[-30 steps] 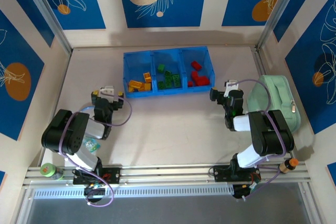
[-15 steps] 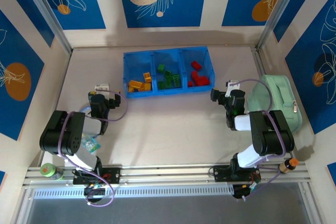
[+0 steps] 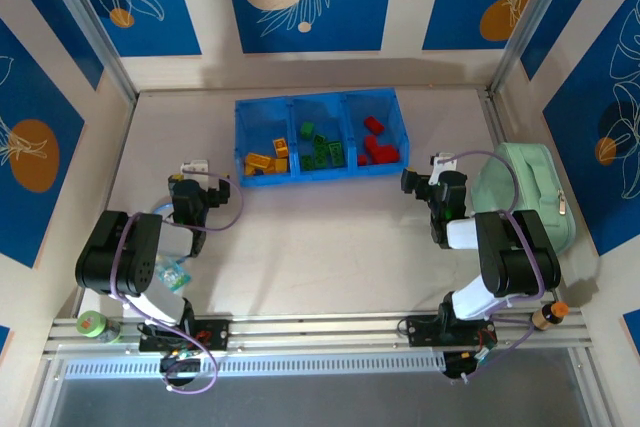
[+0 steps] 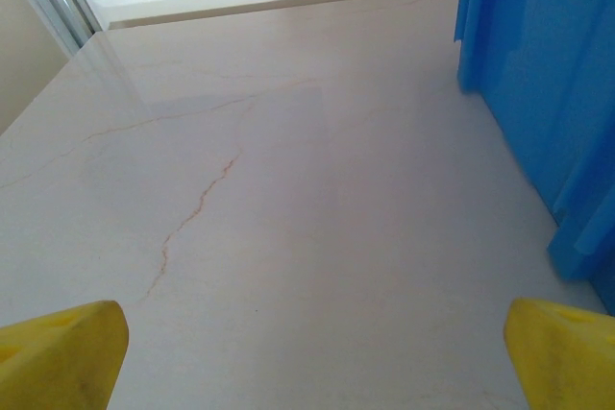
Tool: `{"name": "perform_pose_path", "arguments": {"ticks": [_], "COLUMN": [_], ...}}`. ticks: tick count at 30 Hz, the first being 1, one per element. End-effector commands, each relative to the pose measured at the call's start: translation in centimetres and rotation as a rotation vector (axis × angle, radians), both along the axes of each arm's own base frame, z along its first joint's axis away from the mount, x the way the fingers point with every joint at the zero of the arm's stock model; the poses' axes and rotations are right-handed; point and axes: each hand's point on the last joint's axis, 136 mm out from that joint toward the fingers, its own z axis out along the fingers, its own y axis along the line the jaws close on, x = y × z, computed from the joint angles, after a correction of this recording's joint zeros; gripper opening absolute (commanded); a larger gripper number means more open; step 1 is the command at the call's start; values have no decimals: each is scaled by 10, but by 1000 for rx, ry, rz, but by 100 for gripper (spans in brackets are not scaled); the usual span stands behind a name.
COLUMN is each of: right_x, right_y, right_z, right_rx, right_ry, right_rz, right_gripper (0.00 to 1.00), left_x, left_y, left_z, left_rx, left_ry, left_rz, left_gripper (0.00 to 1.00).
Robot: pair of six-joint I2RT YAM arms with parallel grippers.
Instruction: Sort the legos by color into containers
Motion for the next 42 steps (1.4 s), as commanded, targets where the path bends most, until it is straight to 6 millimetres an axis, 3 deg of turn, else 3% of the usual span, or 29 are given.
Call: {"name": "perform_pose_path", "arguments": {"ticks": [1, 42], "right_x": [6, 6], "right_y": [2, 2], "right_z": [13, 13], "right_rx": [15, 15], "right_ry": [-38, -37], "right_rz": [3, 5], "right_gripper": [99, 99], "left_x": [2, 2], "left_y": [-1, -1], "left_z": [9, 9], "left_rx": [-18, -18], "left_ry": [-26, -28], "left_rz": [-7, -6], "left_gripper": [100, 100]}}
